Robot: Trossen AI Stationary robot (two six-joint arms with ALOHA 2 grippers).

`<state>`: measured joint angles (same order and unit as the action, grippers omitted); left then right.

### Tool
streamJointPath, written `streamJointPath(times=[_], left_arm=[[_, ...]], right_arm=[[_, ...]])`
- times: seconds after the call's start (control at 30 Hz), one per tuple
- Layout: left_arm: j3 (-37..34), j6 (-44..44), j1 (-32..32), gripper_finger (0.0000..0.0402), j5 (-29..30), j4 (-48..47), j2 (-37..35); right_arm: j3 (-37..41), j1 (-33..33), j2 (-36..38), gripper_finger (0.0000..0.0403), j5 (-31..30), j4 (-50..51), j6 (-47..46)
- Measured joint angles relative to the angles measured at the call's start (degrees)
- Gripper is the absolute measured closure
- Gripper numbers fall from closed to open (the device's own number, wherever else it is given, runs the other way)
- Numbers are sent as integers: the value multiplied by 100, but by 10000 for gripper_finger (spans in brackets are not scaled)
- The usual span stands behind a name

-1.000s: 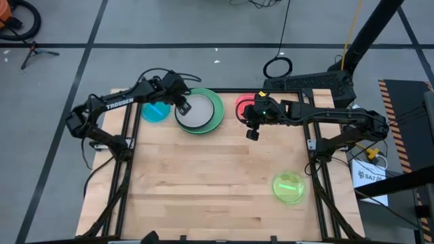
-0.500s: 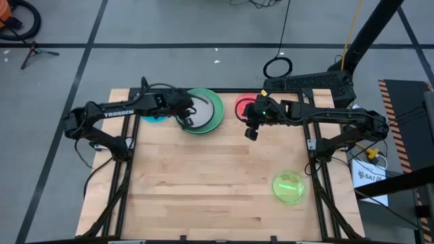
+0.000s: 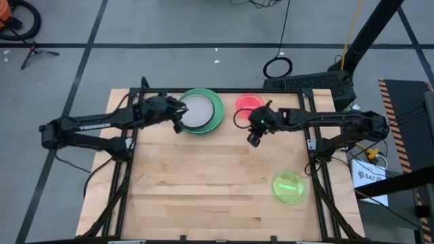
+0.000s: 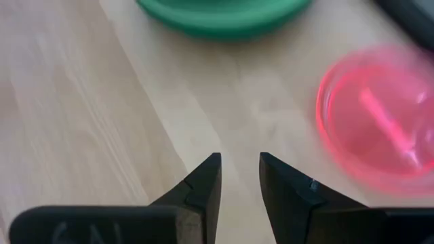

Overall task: Stack plastic plates
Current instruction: Stack the transparent pink plate on the gray plate

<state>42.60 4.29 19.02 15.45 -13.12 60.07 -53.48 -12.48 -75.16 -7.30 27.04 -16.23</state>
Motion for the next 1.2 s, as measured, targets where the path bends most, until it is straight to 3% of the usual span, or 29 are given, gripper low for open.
streamJointPath(times=[0.27,0.43,0.87,1.03,1.2], left_arm=[[-192,43,-580,277,-2,552,-851],[-192,30,-859,277,-14,505,-1178],[-194,380,-1112,277,-16,271,-1258],[-194,444,-1105,277,8,165,-1285],[-194,410,-1107,277,9,107,-1287]], right_arm=[[361,-153,-2,310,-172,-191,-1265],[361,-456,-2,310,-150,-535,-1502],[196,-743,-285,310,160,-1284,-1457],[-409,-744,-922,310,161,-1028,-1005],[-1195,-860,-1652,310,147,12,-155]])
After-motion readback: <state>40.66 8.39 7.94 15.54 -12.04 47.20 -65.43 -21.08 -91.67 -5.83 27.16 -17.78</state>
